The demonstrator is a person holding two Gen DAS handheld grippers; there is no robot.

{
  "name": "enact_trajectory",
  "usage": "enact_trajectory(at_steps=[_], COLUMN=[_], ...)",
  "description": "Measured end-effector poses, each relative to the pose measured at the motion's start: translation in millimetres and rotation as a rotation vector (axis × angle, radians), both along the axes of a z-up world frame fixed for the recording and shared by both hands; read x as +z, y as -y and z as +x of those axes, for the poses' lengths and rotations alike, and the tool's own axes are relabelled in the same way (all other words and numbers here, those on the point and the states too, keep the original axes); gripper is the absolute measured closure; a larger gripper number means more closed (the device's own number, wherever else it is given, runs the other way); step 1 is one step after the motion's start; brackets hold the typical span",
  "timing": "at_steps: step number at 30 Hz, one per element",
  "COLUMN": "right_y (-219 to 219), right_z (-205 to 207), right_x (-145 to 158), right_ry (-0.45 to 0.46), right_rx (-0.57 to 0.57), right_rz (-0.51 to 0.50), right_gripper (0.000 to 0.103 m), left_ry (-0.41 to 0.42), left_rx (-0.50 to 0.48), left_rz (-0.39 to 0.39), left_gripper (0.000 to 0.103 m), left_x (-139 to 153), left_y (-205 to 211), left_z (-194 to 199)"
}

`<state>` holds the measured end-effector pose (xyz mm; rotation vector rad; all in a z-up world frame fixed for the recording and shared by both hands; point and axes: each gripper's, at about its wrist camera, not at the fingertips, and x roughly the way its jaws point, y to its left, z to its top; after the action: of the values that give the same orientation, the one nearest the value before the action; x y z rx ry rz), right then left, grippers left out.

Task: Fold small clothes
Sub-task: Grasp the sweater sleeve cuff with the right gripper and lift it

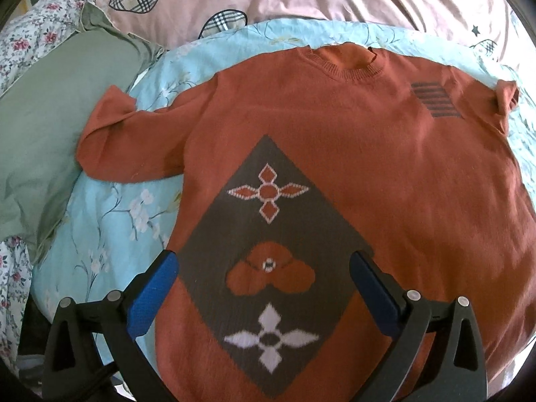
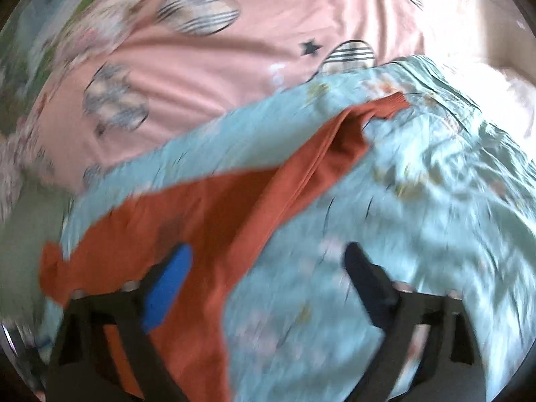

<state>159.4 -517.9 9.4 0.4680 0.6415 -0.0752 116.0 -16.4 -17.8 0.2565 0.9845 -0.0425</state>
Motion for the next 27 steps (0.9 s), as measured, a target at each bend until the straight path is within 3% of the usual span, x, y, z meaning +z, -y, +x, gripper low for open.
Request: enact_trajectory(at_steps=[7, 10, 16, 18, 19, 20, 21, 27], right_y=[87.6, 106.4, 136.9, 144.0, 143.7, 140.0, 135.2, 53.8], right_z=[83.7, 113.3, 149.8, 154.5, 156.1, 157.0, 155.8, 134.4], right_x=[-9.7, -15.3, -26.2, -29.6, -28.4, -24.8, -20.9, 19.5], right_ry=[-0.032, -0.037, -0.096, -0.092, -0.094, -0.087, -0.07, 0.08], right_rx=[-0.114, -0.131, -0.237, -0.252, -0.261, -0.258, -0.248, -0.027], right_rz=[0.199, 0.25, 0.245, 0.26, 0.236, 0.204, 0.189, 0.165], right_gripper=[0.052, 0.054, 0.054, 0.061, 0.073, 0.092, 0.098, 0.098], left_ry=[-0.038, -0.056, -0.086, -0.089, -0.091, -0.09, -0.089, -0.071], left_rx=[0.002, 0.008, 0.004, -0.003, -0.008, -0.01, -0.012, -0.006], left_rz=[0.005, 0.014, 0.021, 0.013, 0.011, 0.013, 0.012, -0.01], left_gripper=[0.001, 0.001, 0.001, 0.001, 0.001, 0.001, 0.001, 0.001], left_x=[-9.2, -15.8, -28.9, -30.1, -30.8, -30.9, -30.8, -28.4], left_y=[10.1, 13.2, 20.9, 21.9, 22.8, 23.8, 24.2, 14.0], left_z=[24.0, 33.6, 48.2, 50.9, 51.5, 49.4, 48.3, 39.7])
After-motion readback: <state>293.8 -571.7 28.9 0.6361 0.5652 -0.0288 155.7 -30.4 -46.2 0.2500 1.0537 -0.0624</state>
